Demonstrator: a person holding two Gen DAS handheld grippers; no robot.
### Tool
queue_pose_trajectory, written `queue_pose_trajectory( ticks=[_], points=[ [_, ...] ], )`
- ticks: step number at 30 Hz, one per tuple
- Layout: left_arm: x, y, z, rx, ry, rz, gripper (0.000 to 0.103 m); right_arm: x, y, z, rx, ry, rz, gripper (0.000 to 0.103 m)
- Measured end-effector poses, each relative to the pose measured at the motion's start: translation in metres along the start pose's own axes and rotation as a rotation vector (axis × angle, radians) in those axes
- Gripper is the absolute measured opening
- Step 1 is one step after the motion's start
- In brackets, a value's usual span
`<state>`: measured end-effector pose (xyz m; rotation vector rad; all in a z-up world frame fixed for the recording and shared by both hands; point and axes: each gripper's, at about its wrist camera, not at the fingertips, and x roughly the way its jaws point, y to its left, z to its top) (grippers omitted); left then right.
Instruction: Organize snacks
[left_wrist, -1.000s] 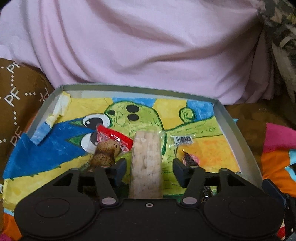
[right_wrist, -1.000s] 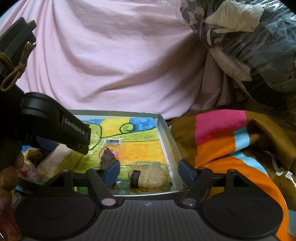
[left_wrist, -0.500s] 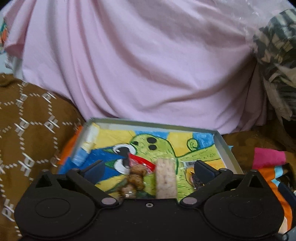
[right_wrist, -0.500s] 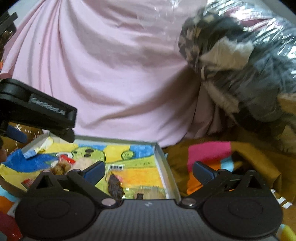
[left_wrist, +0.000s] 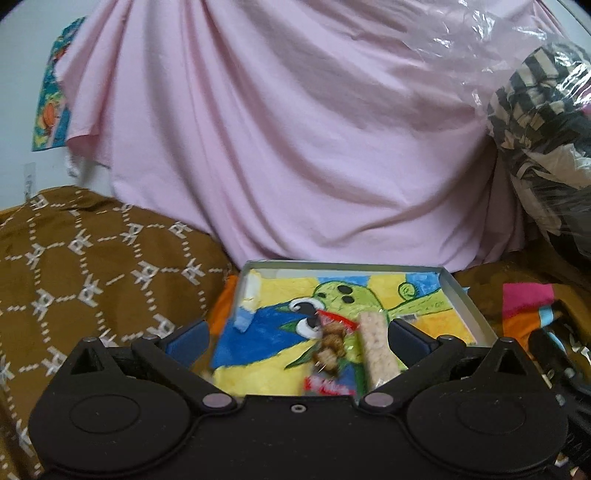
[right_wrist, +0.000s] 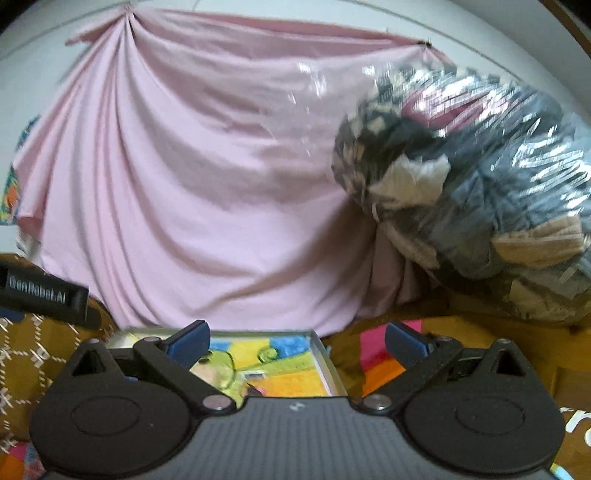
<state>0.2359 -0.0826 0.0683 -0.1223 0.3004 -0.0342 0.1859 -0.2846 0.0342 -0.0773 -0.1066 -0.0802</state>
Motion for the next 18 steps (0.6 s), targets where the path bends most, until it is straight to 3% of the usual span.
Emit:
queue_pose_trajectory(
  ticks=[8,18],
  points=[
    [-0.039,0.029,-0.024,0.003,0.036,0.011,0.102,-0.048,0.016,0.003,-0.033,0.012,0.061,0.103],
    [-0.066,0.066,-0.064,0.002,0.118,0.063,0.102,-0.082,0.044,-0.009,-0.051,0.210,0.088,0.103]
  ],
)
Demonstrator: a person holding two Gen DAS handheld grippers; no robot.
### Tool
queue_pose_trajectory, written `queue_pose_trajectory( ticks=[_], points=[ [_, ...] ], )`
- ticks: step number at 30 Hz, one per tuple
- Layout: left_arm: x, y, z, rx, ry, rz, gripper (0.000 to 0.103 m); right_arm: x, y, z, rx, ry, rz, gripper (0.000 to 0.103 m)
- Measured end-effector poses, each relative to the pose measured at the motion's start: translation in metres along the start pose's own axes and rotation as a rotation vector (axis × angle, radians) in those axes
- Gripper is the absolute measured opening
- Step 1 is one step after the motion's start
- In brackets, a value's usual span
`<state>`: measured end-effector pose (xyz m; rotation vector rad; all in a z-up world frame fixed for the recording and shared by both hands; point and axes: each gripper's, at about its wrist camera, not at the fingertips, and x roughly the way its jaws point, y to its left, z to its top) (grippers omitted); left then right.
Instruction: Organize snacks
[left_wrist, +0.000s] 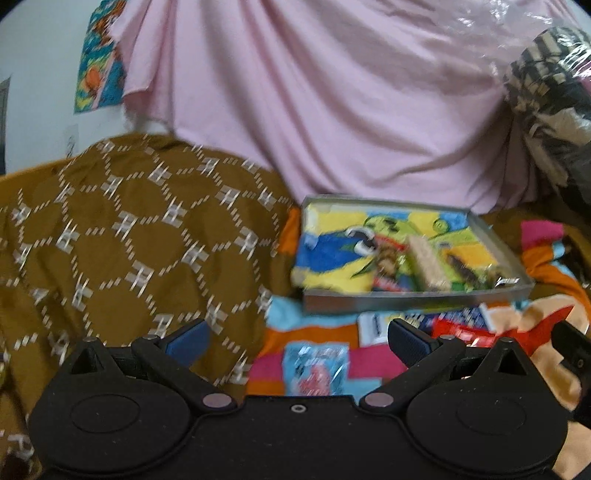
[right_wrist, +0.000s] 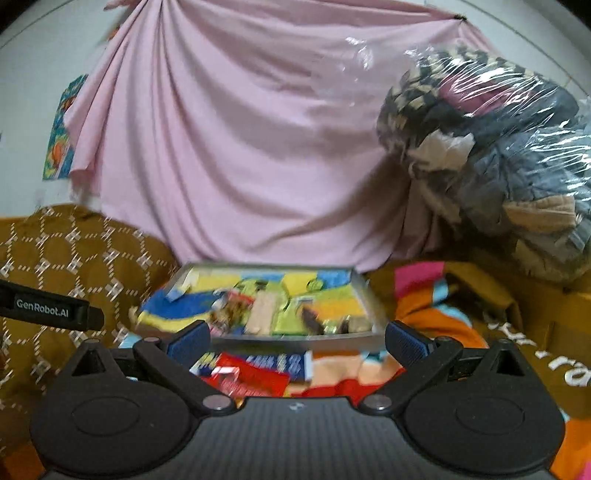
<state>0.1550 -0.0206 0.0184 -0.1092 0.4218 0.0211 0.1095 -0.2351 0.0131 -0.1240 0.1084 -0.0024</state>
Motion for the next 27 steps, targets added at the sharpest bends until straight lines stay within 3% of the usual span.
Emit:
queue_pose_trajectory(
  ticks=[13,27],
  points=[
    [-0.003,0.030,-0.041,-0.008,0.151,0.032,0.102,-0.003,0.031,-0.027,-0.012,0.263,0.063,0.103],
    [0.016,0.032,-0.057,0.021,0.258,0.060,0.102,0.020,0.041,-0.046,0.001,0.432,0.094,0.103]
  ],
)
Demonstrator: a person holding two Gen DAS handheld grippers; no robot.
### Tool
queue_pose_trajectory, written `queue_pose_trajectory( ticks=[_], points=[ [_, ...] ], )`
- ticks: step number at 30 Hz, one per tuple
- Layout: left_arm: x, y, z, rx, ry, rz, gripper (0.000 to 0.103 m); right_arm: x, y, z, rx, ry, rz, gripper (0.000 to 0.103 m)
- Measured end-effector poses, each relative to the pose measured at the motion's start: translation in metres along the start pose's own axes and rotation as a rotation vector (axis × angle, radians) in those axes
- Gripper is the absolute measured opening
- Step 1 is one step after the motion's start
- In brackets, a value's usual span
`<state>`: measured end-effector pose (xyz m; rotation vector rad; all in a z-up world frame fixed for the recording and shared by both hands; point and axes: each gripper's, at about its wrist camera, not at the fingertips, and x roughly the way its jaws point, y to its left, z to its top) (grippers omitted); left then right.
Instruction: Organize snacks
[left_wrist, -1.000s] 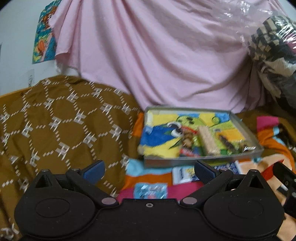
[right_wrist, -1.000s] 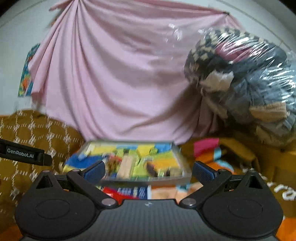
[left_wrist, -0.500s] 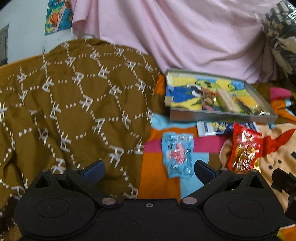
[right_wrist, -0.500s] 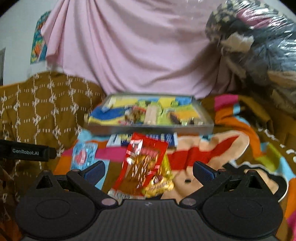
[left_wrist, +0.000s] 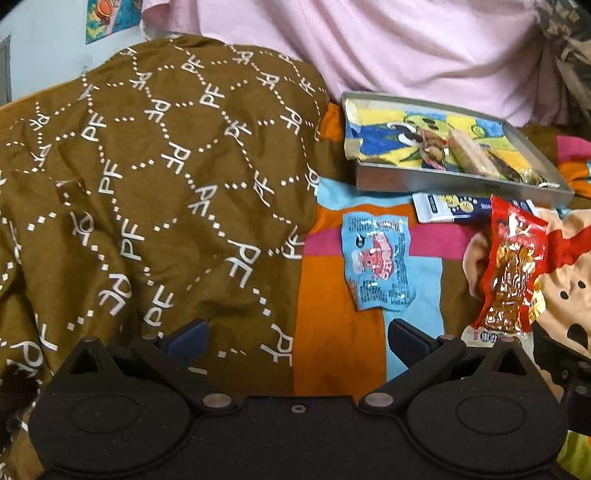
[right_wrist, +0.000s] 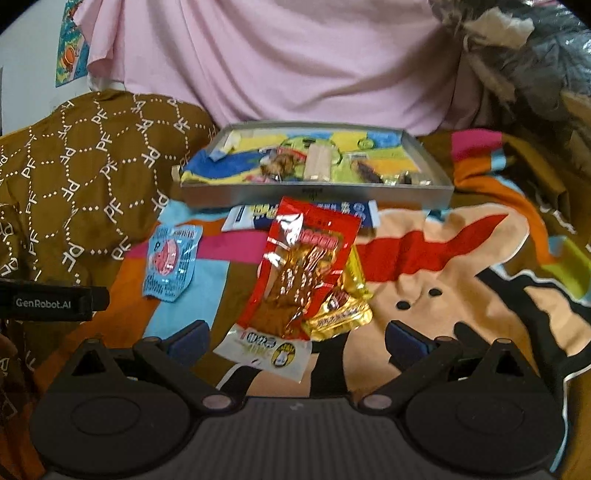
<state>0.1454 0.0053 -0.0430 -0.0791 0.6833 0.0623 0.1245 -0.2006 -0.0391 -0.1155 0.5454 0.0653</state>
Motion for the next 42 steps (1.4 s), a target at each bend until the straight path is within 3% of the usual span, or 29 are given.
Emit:
queue_pose_trajectory(
  ticks=[21,24,28,31,35,42],
  points=[
    [0.040,-0.021,0.013,0.041,0.070,-0.017,0.102,0.035,0.007,-0.001,0.005,0.153,0.093,0.103],
    [0.045,-0.026,0.018,0.057,0.050,-0.030,0.102,0.043,0.004,0.006,-0.019,0.154,0.103,0.103],
    [0.048,-0.033,0.029,0.100,-0.003,-0.049,0.102,0.051,-0.007,0.025,-0.062,0.086,0.099,0.103],
    [0.058,-0.039,0.039,0.097,0.008,-0.066,0.102,0.063,-0.011,0.030,-0.042,0.076,0.085,0.103],
    [0.072,-0.044,0.050,0.064,0.014,-0.095,0.102,0.080,-0.010,0.027,0.013,0.129,0.114,0.103],
    [0.096,-0.057,0.062,0.118,0.082,-0.110,0.102,0.101,0.001,0.025,0.024,0.102,0.092,0.103]
  ],
)
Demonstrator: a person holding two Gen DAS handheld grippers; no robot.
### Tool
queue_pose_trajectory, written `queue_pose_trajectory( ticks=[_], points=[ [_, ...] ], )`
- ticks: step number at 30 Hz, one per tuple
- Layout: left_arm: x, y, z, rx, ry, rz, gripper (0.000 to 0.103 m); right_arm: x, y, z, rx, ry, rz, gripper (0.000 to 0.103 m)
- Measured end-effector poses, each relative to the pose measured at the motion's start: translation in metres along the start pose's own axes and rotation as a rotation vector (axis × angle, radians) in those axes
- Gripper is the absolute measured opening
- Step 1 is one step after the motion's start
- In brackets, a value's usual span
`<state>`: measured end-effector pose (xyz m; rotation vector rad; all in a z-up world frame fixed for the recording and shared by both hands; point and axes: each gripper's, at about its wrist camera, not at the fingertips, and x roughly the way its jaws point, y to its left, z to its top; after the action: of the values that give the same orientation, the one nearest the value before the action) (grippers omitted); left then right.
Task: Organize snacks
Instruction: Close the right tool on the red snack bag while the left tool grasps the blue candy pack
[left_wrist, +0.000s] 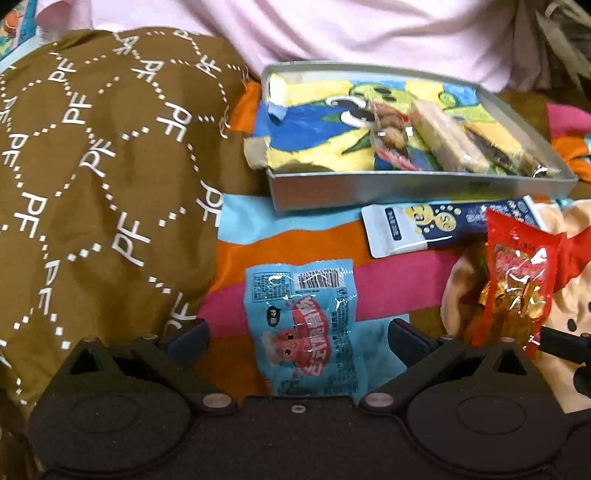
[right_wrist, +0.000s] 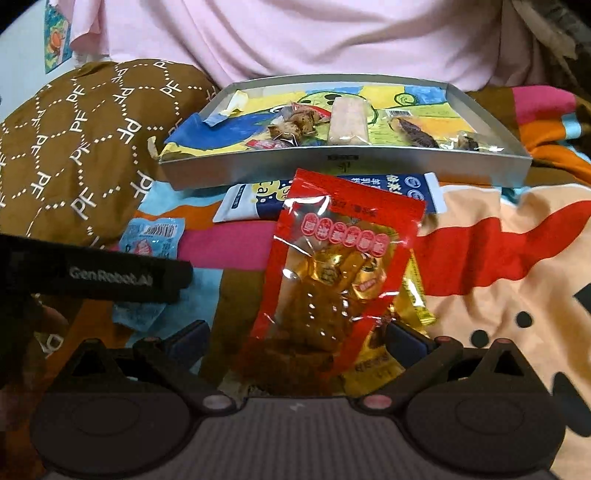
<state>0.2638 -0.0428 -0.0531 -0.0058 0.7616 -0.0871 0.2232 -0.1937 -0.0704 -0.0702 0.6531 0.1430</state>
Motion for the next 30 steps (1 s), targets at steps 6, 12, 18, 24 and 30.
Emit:
queue_pose_trajectory(
  ticks=[6,12,18,24,30],
  points=[
    [0.010,-0.001,0.001,0.005,-0.008,0.023,0.102,0.007,0.012,-0.004,-0.021,-0.002,-0.021,0.103],
    [0.007,-0.001,-0.007,0.016,-0.033,0.025,0.096,0.004,0.011,-0.004,-0.005,-0.021,-0.041,0.092],
    [0.004,-0.004,-0.013,0.048,-0.046,0.037,0.080,0.003,0.007,-0.004,0.023,-0.028,-0.056,0.082],
    [0.001,-0.005,-0.015,0.055,-0.045,0.024,0.067,0.003,0.010,-0.006,-0.004,-0.023,-0.087,0.073],
    [-0.005,-0.002,-0.018,0.029,-0.051,0.021,0.059,0.000,0.011,-0.008,0.004,-0.023,-0.092,0.066]
  ],
)
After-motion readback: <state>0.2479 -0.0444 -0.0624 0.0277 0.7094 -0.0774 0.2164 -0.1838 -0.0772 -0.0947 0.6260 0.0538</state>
